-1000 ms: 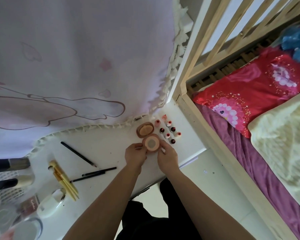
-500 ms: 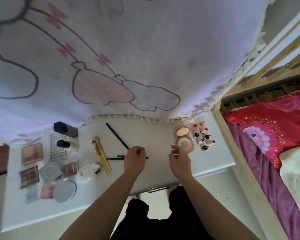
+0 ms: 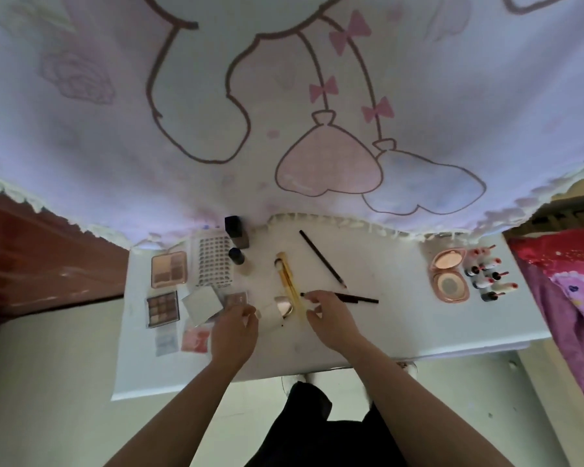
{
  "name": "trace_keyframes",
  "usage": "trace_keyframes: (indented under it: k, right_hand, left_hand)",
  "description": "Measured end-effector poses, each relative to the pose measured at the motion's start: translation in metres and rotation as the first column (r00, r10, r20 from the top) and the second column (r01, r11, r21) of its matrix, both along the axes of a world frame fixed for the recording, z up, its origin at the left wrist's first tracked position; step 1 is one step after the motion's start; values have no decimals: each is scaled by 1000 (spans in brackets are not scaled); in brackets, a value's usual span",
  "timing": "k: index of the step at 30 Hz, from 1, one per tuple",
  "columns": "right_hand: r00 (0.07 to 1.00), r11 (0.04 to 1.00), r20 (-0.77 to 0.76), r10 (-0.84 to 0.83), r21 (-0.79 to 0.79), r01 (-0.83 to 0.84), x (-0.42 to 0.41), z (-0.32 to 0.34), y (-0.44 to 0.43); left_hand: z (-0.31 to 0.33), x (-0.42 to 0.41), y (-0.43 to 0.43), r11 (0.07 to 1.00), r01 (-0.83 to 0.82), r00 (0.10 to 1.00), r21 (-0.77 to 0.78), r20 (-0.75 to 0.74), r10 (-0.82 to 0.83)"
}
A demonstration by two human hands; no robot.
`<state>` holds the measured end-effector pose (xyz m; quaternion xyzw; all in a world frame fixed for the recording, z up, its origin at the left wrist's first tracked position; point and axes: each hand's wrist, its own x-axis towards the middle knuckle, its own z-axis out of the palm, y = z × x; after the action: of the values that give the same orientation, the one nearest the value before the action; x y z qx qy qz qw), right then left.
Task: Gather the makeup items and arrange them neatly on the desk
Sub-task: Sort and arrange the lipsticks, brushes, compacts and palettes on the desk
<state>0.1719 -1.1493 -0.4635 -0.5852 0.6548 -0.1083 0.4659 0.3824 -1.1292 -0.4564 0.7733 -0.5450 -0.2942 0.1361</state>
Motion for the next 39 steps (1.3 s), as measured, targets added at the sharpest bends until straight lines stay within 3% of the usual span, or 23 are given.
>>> trace_keyframes:
  k: [3, 7, 13, 18, 21, 24, 27, 29, 33, 36, 39]
  right_hand:
    - [998, 998, -26, 61, -10, -62, 25, 4, 4]
    - [984, 985, -50, 172, -7, -172, 56, 7, 5]
    - [920, 928, -122, 372, 15, -374, 97, 11, 6]
    - [784, 796, -234, 576, -57, -602, 128, 16, 10]
    - [645, 663, -352, 678, -86, -744, 142, 10, 14]
    - [577, 610, -426, 697, -71, -790, 148, 1, 18]
    - [631, 655, -403, 663, -96, -750, 145, -2, 17]
    - [726, 747, -351, 592, -100, -658, 140, 3, 16]
    - [968, 967, -75, 241, -69, -246, 126, 26, 7]
    - [981, 996, 172, 87, -23, -84, 107, 45, -4]
    - [957, 995, 272, 96, -61, -82, 87, 66, -10]
  left_hand:
    - [-3, 29, 12, 998, -50, 998, -28, 43, 51]
    - [-6, 62, 29, 982, -163, 986, -100, 7, 164]
    - [-12, 92, 54, 934, -346, 938, -90, -61, 342]
    - [-24, 106, 69, 933, -359, 925, 31, -121, 360]
    - [-26, 108, 73, 938, -347, 929, 22, -133, 346]
    - [-28, 111, 73, 937, -350, 929, 13, -122, 349]
    - [-30, 112, 72, 935, -351, 926, 42, -132, 353]
    - [-29, 111, 71, 928, -367, 918, 57, -140, 371]
    - [-10, 101, 55, 881, -468, 842, 75, -265, 470]
    - [27, 81, 26, 855, -432, 627, 285, -587, 512]
    - [69, 55, 1, 939, -194, 575, 285, -742, 344]
